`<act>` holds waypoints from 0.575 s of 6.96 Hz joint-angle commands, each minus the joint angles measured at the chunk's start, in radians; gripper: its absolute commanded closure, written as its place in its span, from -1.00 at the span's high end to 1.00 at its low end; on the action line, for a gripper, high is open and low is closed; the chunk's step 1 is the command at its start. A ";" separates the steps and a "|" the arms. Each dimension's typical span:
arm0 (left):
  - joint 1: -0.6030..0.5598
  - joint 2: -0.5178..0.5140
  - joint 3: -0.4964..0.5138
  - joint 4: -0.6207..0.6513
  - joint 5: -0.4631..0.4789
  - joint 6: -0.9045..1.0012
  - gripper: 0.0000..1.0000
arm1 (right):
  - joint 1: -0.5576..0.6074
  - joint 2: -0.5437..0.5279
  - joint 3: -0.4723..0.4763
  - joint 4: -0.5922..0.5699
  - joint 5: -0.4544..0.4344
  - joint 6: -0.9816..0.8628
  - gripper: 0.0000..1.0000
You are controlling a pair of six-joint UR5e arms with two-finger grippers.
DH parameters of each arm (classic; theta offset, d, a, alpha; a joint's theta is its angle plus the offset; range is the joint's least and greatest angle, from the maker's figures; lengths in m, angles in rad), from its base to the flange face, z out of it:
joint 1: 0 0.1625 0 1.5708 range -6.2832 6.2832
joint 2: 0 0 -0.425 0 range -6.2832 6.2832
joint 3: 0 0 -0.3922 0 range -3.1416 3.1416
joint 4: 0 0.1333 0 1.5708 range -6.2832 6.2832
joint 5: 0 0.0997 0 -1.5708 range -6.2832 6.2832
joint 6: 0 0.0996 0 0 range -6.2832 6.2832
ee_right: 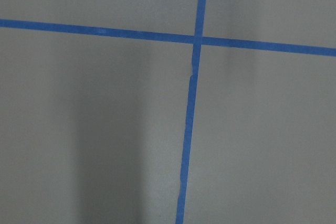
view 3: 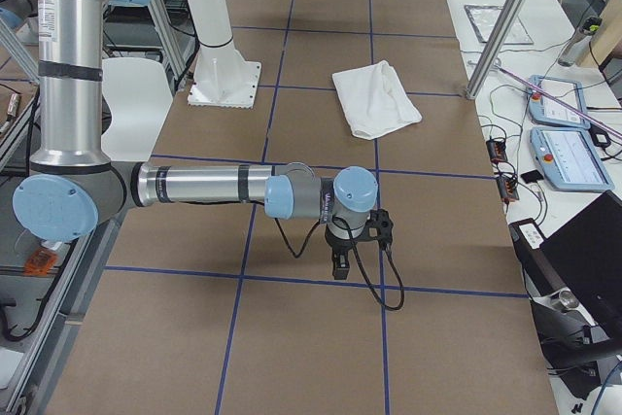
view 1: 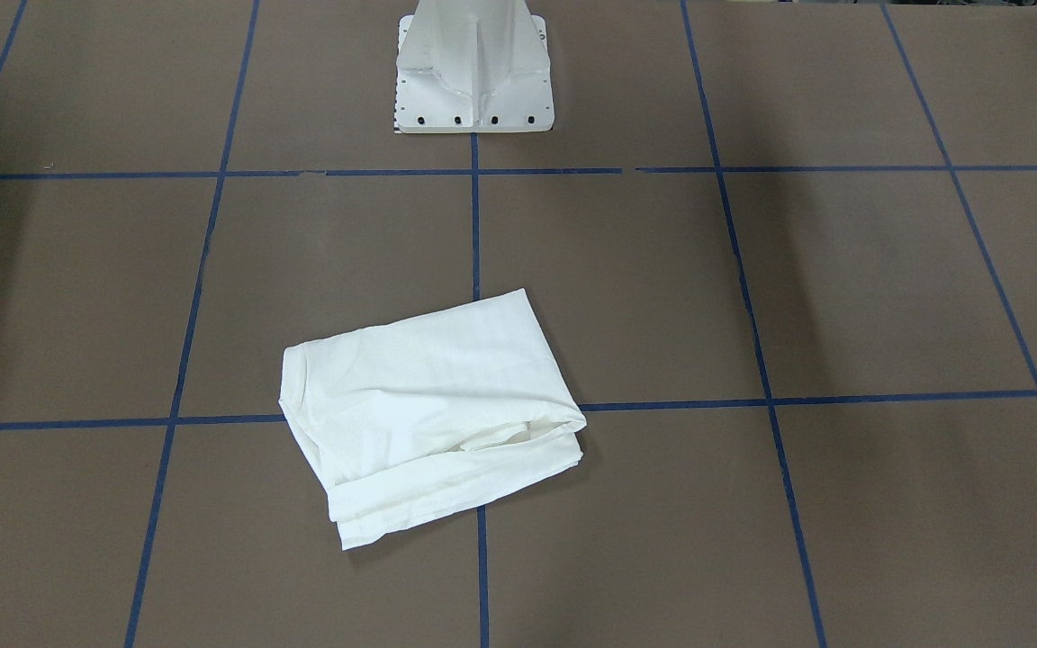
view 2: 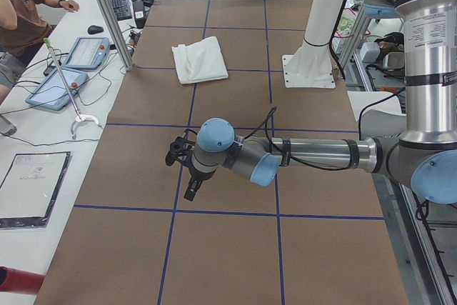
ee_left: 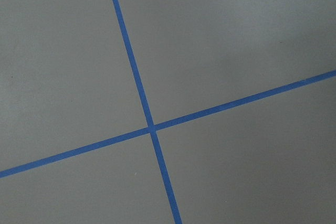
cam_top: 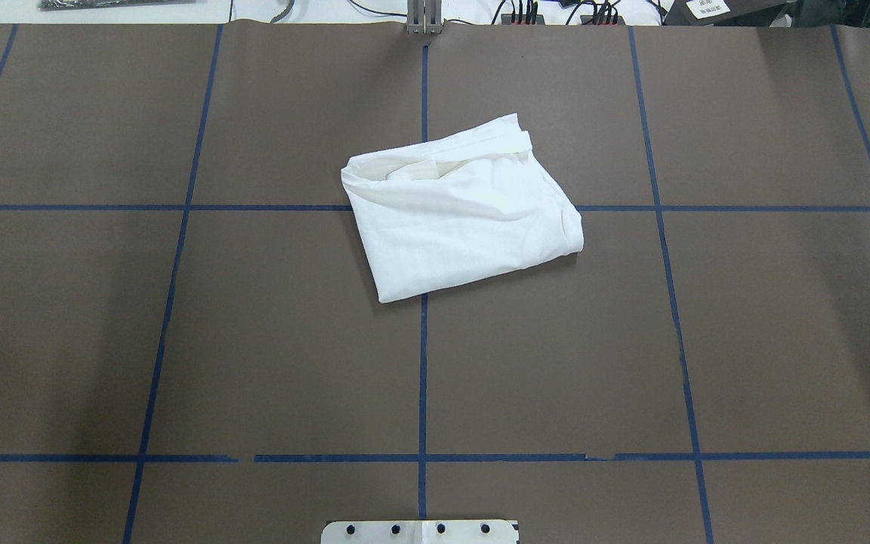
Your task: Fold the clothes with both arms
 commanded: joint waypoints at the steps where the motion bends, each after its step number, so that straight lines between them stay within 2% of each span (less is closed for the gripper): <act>1: 0.000 -0.001 0.002 -0.001 0.000 -0.001 0.99 | 0.001 0.007 -0.004 0.000 0.006 -0.001 1.00; 4: 0.000 -0.014 0.004 0.001 0.000 -0.005 0.99 | 0.001 0.008 -0.003 0.000 0.006 -0.001 1.00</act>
